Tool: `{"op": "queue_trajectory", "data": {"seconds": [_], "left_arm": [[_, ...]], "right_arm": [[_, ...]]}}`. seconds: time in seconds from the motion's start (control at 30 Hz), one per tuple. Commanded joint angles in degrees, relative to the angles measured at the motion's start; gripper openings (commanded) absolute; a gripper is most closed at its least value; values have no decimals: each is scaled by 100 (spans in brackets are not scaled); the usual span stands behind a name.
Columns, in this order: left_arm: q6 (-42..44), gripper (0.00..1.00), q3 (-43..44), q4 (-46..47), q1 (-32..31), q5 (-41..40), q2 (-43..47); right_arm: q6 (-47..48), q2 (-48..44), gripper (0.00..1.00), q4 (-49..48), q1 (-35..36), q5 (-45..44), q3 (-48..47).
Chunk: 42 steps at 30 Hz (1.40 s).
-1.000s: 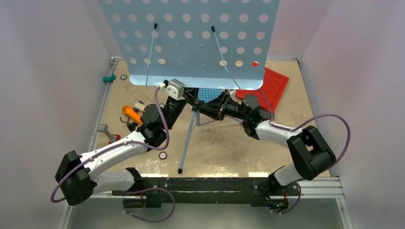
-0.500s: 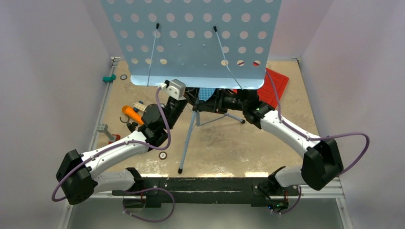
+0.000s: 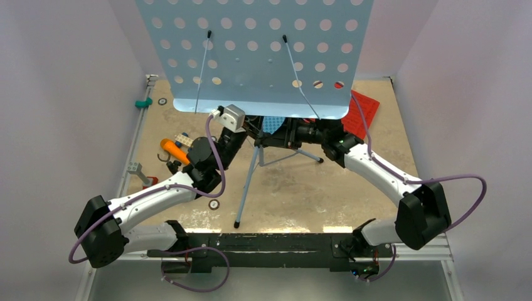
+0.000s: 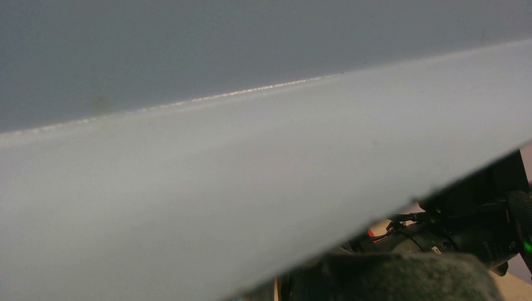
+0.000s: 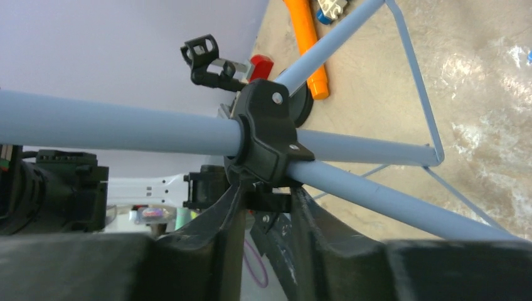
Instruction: Pack up the instrument practice props
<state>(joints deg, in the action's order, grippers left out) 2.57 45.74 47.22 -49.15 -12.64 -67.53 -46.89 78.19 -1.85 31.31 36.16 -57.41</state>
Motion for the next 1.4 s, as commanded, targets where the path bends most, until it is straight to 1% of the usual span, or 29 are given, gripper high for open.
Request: {"op": "queue_trajectory", "data": {"seconds": [0.0,0.07,0.13,0.2,0.23,0.3,0.43,0.57,0.7,0.83,0.97,1.0,1.1,1.17,1.2,1.23,1.3,1.33,1.37], "left_arm": [[-11,0,-137,-854,-23,43,-140],[-2,0,-148,-871,-25,35,-147],[-10,0,-153,-881,-32,34,-147],[-34,0,-161,-889,-25,34,-162],[-49,0,-168,-890,-25,34,-178],[-108,0,-170,-890,-25,26,-199],[-196,0,-163,-864,-25,25,-277],[-204,0,-139,-855,-28,32,-360],[-369,0,-116,-880,-25,42,-402],[-426,0,-120,-888,-25,19,-441],[-495,0,-132,-881,-25,16,-509],[-509,0,-132,-881,-25,21,-524],[-512,0,-138,-889,-25,21,-542],[-478,0,-129,-917,-25,14,-527],[-450,0,-113,-943,-25,16,-516],[-407,0,-84,-985,-25,12,-515],[-352,0,-47,-1072,-25,-28,-518],[-331,0,-42,-1094,-25,-43,-532],[-331,0,-50,-1112,-25,-53,-526]], "right_arm": [[-211,46,19,-536,-2,595,-297],[-51,72,5,-481,-2,617,-349],[360,22,0,-425,17,538,-408],[1106,-127,0,-167,95,133,-463],[1615,-233,0,90,186,-277,-468],[2588,-499,0,166,432,-1129,-346],[4072,-797,0,-189,916,-2363,131],[5204,-888,0,-654,1373,-3391,569],[6460,-921,0,-1376,1881,-4530,1082],[8041,-834,0,-2490,2487,-5672,1642],[9406,-580,0,-3612,2891,-6489,2064],[9870,-430,0,-3997,2992,-6701,2177],[10410,-186,0,-4866,3212,-7218,2272],[10483,-222,0,-4917,3334,-7315,2283],[10507,-264,2,-4899,3405,-7365,2273],[10530,-292,10,-4896,3448,-7445,2268],[10441,-362,31,-4832,3509,-7765,2180],[10307,-418,40,-4720,3520,-7950,2102],[10087,-506,46,-4505,3522,-8108,2022]]}}
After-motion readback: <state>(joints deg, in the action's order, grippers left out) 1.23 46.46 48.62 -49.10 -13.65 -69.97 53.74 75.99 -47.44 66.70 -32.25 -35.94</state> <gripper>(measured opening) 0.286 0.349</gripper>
